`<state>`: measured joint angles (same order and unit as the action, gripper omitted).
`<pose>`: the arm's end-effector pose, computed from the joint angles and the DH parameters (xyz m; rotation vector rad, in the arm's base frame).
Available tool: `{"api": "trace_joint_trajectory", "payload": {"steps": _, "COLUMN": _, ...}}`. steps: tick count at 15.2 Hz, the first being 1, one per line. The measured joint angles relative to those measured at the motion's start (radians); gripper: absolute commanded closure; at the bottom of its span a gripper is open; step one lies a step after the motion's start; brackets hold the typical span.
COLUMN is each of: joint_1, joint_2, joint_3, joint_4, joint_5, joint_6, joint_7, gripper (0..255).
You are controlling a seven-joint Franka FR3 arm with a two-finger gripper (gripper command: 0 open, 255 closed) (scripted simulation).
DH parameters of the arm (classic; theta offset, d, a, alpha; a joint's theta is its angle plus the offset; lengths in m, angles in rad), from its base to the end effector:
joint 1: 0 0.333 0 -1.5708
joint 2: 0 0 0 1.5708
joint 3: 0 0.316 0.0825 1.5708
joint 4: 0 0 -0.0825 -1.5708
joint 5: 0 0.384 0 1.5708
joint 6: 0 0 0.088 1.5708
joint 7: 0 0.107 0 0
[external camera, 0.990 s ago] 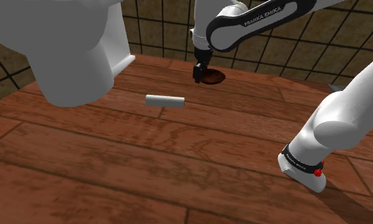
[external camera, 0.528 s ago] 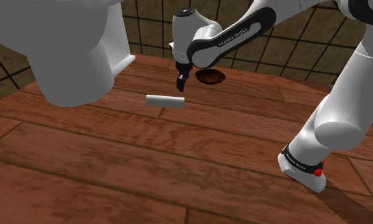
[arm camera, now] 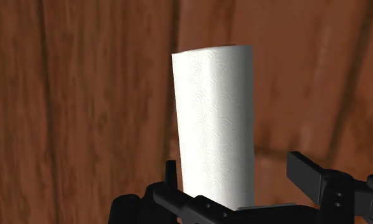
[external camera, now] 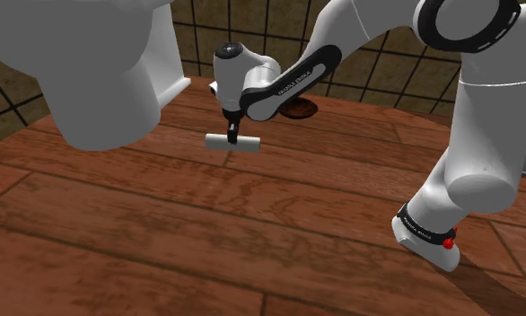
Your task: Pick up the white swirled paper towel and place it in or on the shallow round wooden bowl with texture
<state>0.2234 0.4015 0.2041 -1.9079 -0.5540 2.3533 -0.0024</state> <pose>0.5821 0.2493 0.2969 2.6124 1.0964 0.1841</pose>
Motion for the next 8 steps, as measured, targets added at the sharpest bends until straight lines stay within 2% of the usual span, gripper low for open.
{"api": "trace_joint_trajectory", "payload": {"steps": 8, "joint_1": 0.016, "joint_2": 0.103, "joint_3": -0.023, "joint_4": 0.045, "joint_5": -0.057, "joint_6": 0.057, "joint_7": 0.018, "gripper": 0}}
